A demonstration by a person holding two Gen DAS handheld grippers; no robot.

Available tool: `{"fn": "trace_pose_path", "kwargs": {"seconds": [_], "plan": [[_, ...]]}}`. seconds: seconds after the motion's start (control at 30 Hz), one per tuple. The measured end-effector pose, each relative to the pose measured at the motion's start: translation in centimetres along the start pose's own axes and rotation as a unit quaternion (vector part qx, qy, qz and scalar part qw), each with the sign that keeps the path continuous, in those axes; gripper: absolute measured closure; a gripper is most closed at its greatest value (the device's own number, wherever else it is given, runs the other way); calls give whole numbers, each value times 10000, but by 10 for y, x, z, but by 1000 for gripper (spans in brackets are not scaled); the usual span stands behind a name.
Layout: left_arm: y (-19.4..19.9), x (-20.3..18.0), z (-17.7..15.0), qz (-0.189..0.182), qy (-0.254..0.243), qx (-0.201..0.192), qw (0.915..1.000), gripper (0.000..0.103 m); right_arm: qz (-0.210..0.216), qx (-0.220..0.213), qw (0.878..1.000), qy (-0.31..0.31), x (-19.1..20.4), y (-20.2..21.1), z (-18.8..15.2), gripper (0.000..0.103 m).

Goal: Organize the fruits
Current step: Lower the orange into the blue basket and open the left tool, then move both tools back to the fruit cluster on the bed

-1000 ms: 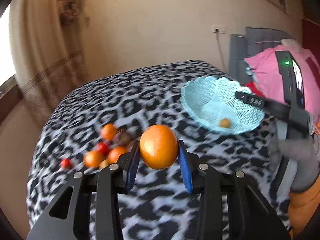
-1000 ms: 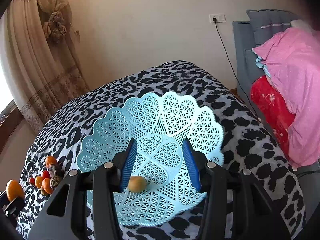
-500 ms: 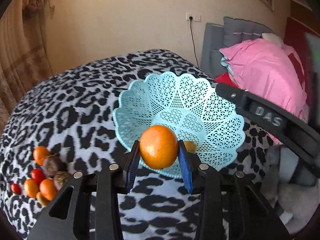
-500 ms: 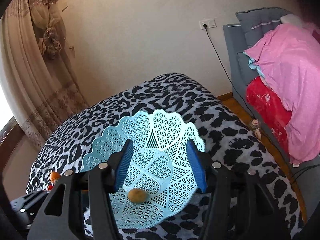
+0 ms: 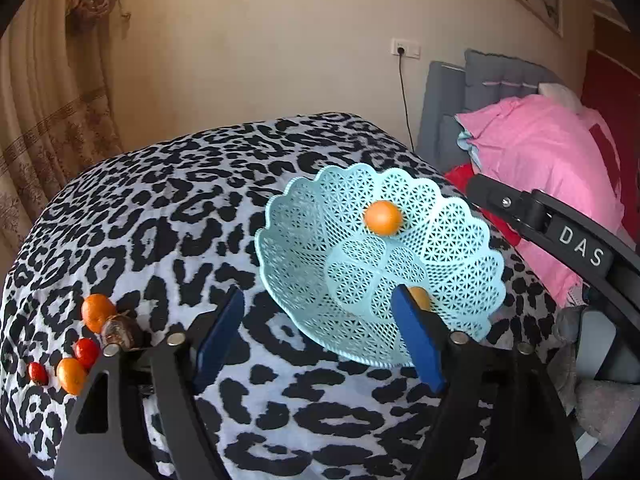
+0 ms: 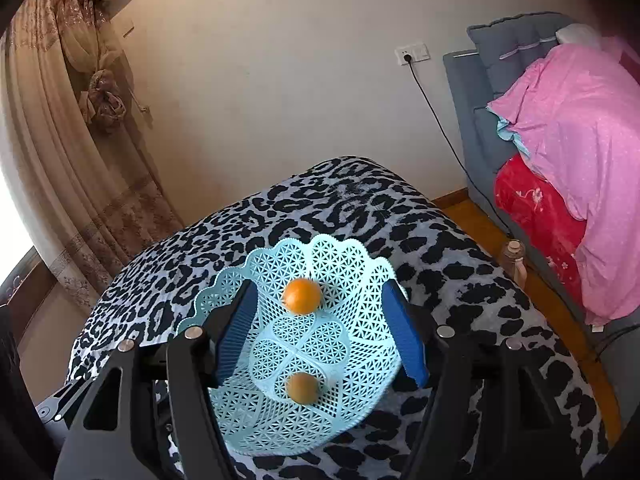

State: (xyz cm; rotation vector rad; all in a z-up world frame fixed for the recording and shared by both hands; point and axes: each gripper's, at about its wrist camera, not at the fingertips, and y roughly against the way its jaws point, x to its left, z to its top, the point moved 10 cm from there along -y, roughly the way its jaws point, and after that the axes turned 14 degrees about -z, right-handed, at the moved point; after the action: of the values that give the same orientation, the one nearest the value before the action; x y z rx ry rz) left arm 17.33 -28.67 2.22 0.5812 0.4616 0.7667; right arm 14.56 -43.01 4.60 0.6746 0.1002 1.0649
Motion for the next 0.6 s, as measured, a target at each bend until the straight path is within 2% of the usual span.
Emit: {"fn": "trace_pose_path", "kwargs": {"seconds": [0.13, 0.6], "plan": [[16, 8, 5, 101, 41, -185, 9998, 17, 61, -84, 9999, -99, -1, 5, 4, 29], [78, 50, 19, 502, 342, -656, 9960, 16, 525, -427, 9977, -105, 19, 46, 18, 25]]}}
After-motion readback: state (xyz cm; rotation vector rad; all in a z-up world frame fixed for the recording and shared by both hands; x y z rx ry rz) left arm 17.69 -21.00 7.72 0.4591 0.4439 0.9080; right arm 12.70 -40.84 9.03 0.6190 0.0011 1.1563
